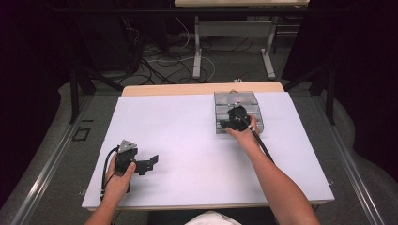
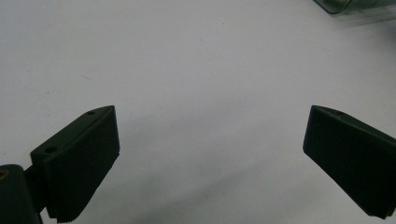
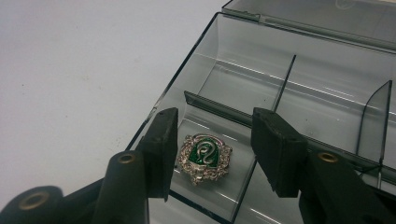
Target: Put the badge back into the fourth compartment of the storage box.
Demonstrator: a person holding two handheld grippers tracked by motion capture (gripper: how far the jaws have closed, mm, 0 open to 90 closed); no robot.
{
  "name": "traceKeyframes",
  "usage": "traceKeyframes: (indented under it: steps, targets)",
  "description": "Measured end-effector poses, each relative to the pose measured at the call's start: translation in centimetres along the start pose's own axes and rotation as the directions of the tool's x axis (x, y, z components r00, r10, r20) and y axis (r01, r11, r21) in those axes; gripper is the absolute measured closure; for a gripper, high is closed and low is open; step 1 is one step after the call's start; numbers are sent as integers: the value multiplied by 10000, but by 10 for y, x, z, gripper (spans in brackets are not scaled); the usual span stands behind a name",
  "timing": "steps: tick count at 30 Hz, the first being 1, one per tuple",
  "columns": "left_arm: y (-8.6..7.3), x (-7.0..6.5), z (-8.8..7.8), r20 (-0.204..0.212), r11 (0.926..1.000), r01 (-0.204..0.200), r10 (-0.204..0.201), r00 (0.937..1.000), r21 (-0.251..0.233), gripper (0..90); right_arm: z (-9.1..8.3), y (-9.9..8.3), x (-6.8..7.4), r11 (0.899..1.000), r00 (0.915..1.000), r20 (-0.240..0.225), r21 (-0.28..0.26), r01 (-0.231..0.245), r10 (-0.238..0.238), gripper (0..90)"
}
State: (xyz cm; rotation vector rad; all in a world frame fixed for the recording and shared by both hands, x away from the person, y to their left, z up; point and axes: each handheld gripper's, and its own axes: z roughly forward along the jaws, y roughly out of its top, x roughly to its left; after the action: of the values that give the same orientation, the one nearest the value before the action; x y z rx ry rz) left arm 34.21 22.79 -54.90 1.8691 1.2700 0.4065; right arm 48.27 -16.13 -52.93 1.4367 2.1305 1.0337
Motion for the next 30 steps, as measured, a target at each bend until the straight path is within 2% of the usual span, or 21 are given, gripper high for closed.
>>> traceKeyframes:
  steps: [11, 16, 18, 22, 26, 28, 30]
  targets:
    - [1, 0, -1, 50, 9999, 10, -11, 10000, 163, 38, -7, 2, 0, 9997, 9997, 40, -39, 261, -261, 444]
    - [0, 0, 1, 10, 10000, -1, 1, 10000, 44, 38, -10, 2, 2, 9991, 9991, -144, 125, 405, -403, 406]
    - [1, 0, 0, 79, 9998, -44, 43, 10000, 187, 40, -11, 2, 3, 9982, 9981, -140, 97, 596, -594, 404]
    - [0, 0, 1, 1, 10000, -1, 1, 10000, 49, 40, -13, 2, 7, 9956, 9954, -150, -16, 942, -942, 388]
    - [-1, 0, 0, 6, 9999, 96, -96, 10000, 72, 40, -15, 3, 10, 9935, 9928, -368, -16, 1142, -1141, 368]
    - [0, 1, -1, 39, 9998, 4, -5, 10000, 187, 40, -16, 3, 11, 9930, 9918, -490, -104, 1177, -1180, 360]
    - [-1, 0, -1, -25, 10000, 40, -40, 10000, 38, 41, -18, 4, 12, 9926, 9909, -579, -168, 1204, -1212, 352]
